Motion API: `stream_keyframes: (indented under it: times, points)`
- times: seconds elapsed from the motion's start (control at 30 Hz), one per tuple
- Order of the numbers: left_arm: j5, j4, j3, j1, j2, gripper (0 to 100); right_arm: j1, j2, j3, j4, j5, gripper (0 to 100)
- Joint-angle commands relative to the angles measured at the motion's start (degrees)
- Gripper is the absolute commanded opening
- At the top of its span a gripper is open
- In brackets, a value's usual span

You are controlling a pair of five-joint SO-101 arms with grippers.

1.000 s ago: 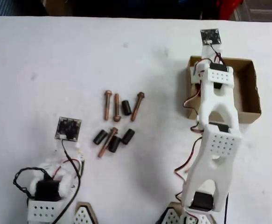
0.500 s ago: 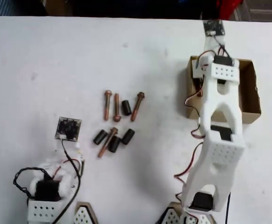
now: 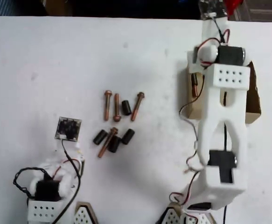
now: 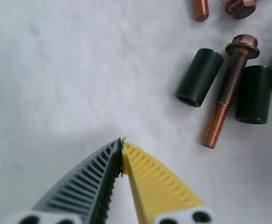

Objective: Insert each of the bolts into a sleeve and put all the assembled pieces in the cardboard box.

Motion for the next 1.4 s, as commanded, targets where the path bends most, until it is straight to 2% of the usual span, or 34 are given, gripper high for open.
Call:
stream_keyframes:
  times: [0.0,0.37,0.47,0.8,1.0,1.37]
  points:
    - [-0.53,0.09,-0.18,-0.48,-0.66,2,-3.65,-7.78,-2.11,3.82,0.35,12.4]
    - [-0.53,0.09,-0.18,-0.48,-0.66,2,-13.58,-22.55,-2.11,16.66,0.18,12.3]
    - [-0.53,0.09,-0.18,-0.48,-0.66,2,-15.16,-26.24,-1.67,17.45,0.18,12.3]
    - [-0.53,0.09,-0.18,-0.48,-0.66,2,-19.91,-42.42,15.65,17.27,0.09,12.3]
    - [-0.44,0.09,-0.18,-0.48,-0.66,2,-22.55,-48.84,31.3,9.89,0.09,12.3]
    - [-0.53,0.0,-0.18,-0.48,-0.66,2,-22.81,-50.77,58.11,-14.9,0.53,12.3]
